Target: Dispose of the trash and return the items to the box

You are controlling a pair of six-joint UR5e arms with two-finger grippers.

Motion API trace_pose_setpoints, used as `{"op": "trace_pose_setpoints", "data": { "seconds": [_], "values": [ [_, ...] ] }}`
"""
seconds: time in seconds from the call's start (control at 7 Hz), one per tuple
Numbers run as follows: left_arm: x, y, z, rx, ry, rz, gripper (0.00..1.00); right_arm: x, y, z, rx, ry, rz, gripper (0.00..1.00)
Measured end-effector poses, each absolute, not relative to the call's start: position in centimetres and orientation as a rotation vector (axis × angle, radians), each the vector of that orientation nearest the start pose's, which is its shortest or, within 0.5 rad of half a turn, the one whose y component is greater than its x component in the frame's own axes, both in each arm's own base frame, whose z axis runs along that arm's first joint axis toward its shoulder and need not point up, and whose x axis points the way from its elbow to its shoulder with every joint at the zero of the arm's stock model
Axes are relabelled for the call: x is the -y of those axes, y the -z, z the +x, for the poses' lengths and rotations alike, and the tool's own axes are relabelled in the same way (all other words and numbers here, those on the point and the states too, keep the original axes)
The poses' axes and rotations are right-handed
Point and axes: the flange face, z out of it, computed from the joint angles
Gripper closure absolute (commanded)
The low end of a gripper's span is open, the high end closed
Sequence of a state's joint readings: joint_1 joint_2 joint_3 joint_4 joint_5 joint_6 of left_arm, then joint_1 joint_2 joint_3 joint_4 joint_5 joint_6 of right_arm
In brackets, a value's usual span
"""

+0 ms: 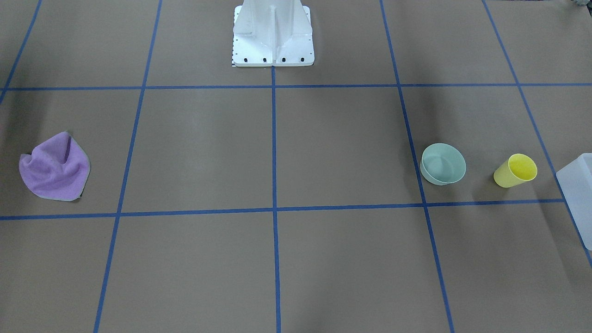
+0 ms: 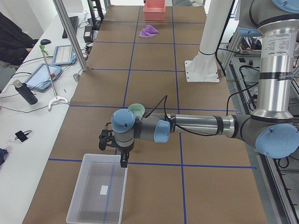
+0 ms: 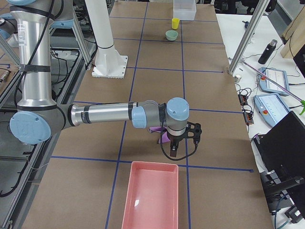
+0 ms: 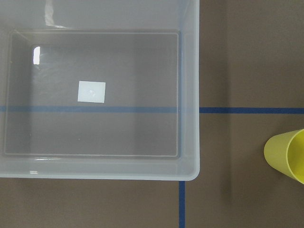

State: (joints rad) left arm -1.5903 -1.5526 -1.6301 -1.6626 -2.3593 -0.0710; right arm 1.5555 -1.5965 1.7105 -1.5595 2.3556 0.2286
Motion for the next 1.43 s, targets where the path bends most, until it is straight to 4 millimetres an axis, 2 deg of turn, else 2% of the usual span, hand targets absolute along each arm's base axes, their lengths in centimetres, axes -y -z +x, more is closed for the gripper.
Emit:
{"op": "trace_pose_setpoints", "data": {
  "seconds": [0.57, 0.86, 1.43],
  "values": [
    [50.4, -61.2, -7.1, -0.790, 0.017, 0.145, 0.02, 48.8, -59.3, 5.2, 0.846, -0.145, 0.023, 0.00],
    [50.5, -61.3, -7.0, -0.785, 0.019, 0.137, 0.02, 49.0, -58.9, 5.1, 0.852, -0.139, 0.034, 0.00],
    [50.0, -61.8, -7.1, -0.761, 0.032, 0.132, 0.02, 48.5, -59.9, 5.3, 0.833, -0.146, 0.022, 0.00]
  ]
}}
